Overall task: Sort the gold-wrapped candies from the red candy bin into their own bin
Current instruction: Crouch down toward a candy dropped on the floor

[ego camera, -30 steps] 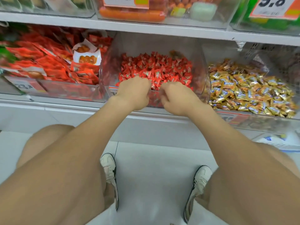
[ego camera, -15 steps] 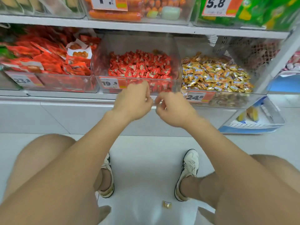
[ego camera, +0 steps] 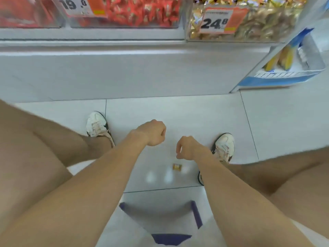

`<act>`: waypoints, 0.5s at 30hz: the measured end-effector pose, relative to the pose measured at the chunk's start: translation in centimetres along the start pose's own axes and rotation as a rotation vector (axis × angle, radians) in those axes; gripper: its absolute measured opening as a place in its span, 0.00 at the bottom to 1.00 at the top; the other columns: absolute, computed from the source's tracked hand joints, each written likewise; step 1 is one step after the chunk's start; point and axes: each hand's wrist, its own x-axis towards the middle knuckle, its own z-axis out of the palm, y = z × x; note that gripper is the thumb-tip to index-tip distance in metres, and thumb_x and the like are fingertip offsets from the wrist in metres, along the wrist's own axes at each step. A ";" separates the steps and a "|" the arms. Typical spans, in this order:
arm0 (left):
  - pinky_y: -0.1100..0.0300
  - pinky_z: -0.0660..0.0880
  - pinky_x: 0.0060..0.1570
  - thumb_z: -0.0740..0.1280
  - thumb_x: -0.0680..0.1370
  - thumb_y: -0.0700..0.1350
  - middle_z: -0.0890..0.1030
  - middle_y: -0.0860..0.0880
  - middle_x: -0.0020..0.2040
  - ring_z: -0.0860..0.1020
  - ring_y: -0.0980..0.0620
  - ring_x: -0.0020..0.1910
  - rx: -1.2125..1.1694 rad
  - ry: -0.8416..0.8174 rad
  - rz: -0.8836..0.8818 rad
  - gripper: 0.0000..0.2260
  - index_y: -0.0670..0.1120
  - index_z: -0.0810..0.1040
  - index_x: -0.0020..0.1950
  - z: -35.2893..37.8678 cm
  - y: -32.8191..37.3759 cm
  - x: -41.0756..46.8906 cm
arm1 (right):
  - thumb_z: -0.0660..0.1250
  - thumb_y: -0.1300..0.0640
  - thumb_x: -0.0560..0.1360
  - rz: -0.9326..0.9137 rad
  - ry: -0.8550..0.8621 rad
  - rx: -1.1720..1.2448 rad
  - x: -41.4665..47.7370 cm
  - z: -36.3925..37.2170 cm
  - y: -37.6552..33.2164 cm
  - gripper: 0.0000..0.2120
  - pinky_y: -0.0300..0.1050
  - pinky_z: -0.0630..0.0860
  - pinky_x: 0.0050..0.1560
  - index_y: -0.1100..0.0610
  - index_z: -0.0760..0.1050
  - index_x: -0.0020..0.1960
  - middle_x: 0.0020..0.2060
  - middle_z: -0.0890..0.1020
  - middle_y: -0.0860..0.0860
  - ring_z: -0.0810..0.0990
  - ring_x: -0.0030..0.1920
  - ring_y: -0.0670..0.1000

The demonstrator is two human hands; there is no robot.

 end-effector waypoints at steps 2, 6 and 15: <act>0.50 0.80 0.54 0.63 0.81 0.45 0.81 0.50 0.55 0.80 0.45 0.51 -0.005 -0.047 -0.004 0.05 0.53 0.77 0.47 2.0 -0.6 1.5 | 0.78 0.54 0.72 0.054 -0.028 -0.021 1.6 3.0 1.2 0.08 0.52 0.82 0.54 0.50 0.81 0.49 0.55 0.80 0.53 0.83 0.50 0.56; 0.48 0.80 0.54 0.62 0.81 0.46 0.80 0.49 0.53 0.80 0.44 0.51 -0.050 -0.097 -0.010 0.07 0.54 0.76 0.45 4.5 -1.9 3.6 | 0.78 0.47 0.72 0.105 0.013 -0.062 4.4 7.6 3.2 0.17 0.52 0.80 0.55 0.52 0.78 0.56 0.55 0.79 0.52 0.82 0.53 0.58; 0.51 0.80 0.46 0.61 0.80 0.44 0.80 0.51 0.48 0.80 0.45 0.45 -0.139 0.027 -0.117 0.08 0.53 0.77 0.45 4.1 -4.1 4.1 | 0.69 0.53 0.78 0.076 0.294 0.232 6.6 7.8 2.8 0.14 0.50 0.75 0.35 0.57 0.74 0.36 0.34 0.79 0.53 0.79 0.39 0.59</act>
